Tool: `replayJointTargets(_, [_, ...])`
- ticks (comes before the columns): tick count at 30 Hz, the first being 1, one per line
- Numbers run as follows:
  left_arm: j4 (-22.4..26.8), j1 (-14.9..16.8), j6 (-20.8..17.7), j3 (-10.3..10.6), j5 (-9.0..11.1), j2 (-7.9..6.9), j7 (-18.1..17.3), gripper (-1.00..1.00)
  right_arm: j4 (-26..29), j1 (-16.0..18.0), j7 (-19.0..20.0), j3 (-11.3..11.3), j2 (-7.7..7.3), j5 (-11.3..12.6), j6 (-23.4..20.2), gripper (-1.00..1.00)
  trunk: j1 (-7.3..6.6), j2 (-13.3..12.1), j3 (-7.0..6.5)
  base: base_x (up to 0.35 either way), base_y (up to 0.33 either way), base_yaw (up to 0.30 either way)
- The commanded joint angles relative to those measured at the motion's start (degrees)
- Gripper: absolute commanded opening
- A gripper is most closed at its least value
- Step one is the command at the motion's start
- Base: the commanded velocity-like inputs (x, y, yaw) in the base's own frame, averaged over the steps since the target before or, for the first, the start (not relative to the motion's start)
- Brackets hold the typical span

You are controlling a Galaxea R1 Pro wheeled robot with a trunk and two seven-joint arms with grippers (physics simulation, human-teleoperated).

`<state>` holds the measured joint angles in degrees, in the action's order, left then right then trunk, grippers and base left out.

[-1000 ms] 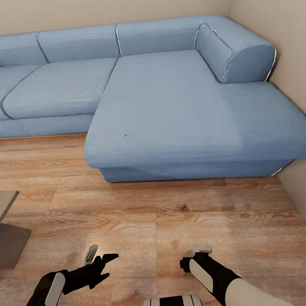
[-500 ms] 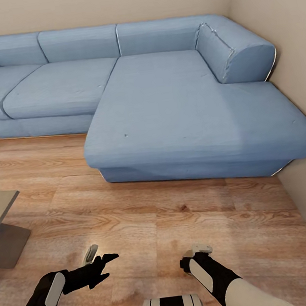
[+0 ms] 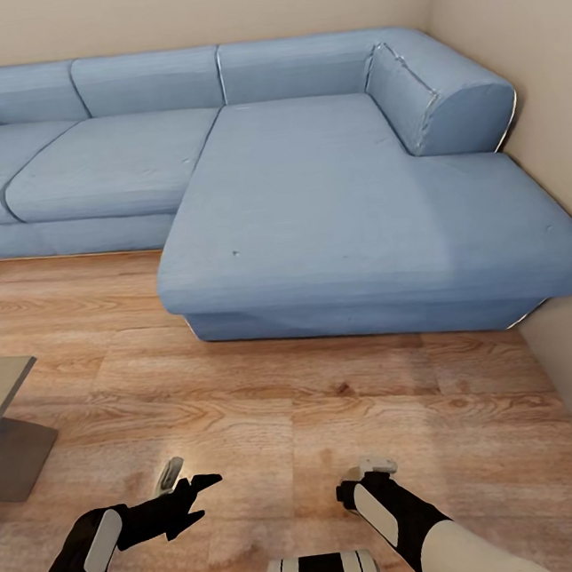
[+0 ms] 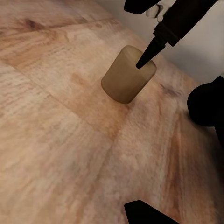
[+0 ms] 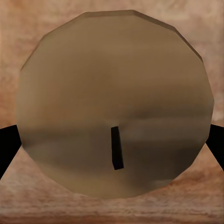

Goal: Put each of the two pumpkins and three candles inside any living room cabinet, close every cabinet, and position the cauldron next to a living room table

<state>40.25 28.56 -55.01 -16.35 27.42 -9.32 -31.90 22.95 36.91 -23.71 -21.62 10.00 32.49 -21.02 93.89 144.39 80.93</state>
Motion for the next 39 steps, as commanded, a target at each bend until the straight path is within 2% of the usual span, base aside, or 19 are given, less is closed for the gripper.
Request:
replayJointTargets(1, [0.0,0.0,0.0,0.0,0.0,0.0,0.0,1.0,0.0,0.0,0.0,0.0,0.0,0.0,0.0,-1.0,0.0,0.0,0.0,0.0,0.0,0.0])
replayJointTargets(6, [0.0,0.0,0.0,0.0,0.0,0.0,0.0,1.0,0.0,0.0,0.0,0.0,0.0,0.0,0.0,-1.0,0.0,0.0,0.0,0.0,0.0,0.0])
replayJointTargets(29, [0.0,0.0,0.1,0.1,0.0,0.06,0.2,1.0,0.1,0.0,0.0,0.2,0.0,0.3,-0.1,-1.0,-0.59,-0.3,-5.1,0.0,0.0,0.0])
replayJointTargets(39, [0.0,0.0,0.2,0.2,-0.3,0.81,0.6,1.0,0.4,0.0,-0.2,0.7,0.0,0.9,-0.5,-1.0,-0.85,-0.4,-7.31,0.0,0.0,0.0])
